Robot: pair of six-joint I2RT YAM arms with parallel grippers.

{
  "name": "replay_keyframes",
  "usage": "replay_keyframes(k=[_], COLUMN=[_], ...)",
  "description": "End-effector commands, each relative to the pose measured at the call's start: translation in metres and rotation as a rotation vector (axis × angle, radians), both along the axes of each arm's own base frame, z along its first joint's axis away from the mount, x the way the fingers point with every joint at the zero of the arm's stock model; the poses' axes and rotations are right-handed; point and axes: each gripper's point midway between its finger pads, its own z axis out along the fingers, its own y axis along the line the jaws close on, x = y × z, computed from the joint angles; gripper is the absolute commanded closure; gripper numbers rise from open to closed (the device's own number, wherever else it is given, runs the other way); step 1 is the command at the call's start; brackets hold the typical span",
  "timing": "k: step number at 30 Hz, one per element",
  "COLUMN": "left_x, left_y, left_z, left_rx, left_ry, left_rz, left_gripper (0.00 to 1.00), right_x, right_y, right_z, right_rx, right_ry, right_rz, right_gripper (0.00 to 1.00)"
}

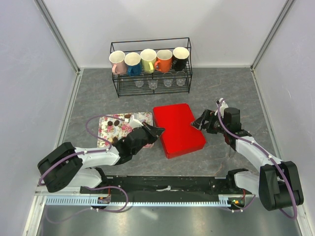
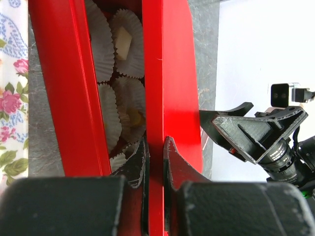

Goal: Pack the chocolate
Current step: Close the box lid on the packing box.

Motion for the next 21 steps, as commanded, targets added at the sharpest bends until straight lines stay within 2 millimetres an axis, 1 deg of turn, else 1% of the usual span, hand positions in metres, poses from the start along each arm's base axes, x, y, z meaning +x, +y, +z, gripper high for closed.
replay_keyframes(k=[1,5,14,17,21], left_x=[0.003,0.001,-0.003,0.0,0.0], left_y=[0.015,0.008,0.002,-0.002,0.001], left_z=[-0.019,-0.019,-0.022,-0.019,-0.019], left_rx=[0.11,0.118,0.127,0.133,0.128], left_ry=[0.012,0.008,0.015,0.008,0.011], left_rz=[0.065,0.044,0.032,0.029,0.048], left_gripper=[0.98,0.98,0.98,0.98,0.98], right_x=[0.006,0.004,0.001,0.0,-0.001], right_y=[0.002,0.004,0.005,0.006,0.005], right_z=[0.007,0.006,0.005,0.006,0.004], right_rx=[0.002,0.014,0.023,0.031,0.026], right_ry=[-0.059,-0.053,-0.045,-0.042,-0.042], right_rz=[0.009,0.016,0.017,0.02,0.02], right_gripper=[0.08,0.08,0.09,0.09,0.09])
